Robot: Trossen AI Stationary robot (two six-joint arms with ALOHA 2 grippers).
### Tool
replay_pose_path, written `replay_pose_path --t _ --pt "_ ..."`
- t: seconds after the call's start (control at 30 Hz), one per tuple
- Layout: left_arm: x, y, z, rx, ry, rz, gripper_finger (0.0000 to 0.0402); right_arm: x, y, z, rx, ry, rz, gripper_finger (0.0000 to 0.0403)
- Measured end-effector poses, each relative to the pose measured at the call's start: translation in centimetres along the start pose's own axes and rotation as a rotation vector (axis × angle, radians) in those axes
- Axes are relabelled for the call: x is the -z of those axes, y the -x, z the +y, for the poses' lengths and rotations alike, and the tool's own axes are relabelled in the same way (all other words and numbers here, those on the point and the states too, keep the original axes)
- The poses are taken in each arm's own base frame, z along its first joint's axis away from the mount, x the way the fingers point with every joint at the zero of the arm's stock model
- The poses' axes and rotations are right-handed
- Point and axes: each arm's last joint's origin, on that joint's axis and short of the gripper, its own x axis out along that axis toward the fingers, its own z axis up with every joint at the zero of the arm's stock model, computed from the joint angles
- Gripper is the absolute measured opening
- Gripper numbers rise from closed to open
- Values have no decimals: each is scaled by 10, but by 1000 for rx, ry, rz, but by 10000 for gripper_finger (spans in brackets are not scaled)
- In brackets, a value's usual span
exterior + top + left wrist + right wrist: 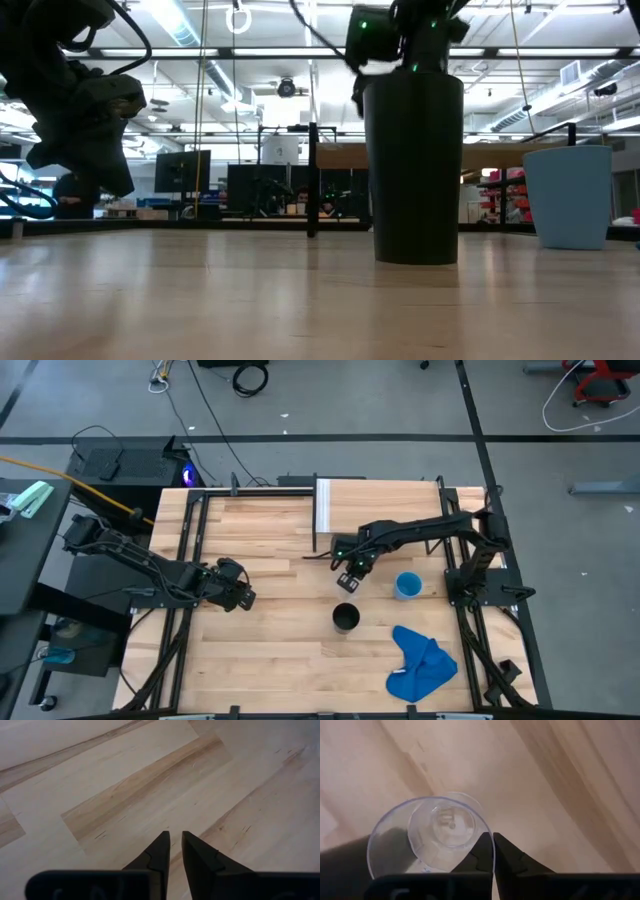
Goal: Stack small to large cups/mugs on shelf
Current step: Put the transparent cup on the shelf
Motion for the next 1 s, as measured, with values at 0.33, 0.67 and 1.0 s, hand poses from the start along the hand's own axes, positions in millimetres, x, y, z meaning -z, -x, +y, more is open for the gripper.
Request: replay_pose_path --t 0.33,0.67,1.0 --pt "0 0 0 0 0 0 60 19 112 -13 57 -105 -155 2" --pt "0 0 -1 6 3 -2 61 54 225 -66 202 -340 -404 1" --pt "0 0 -1 7 4 -2 53 53 271 -136 273 -423 -440 0"
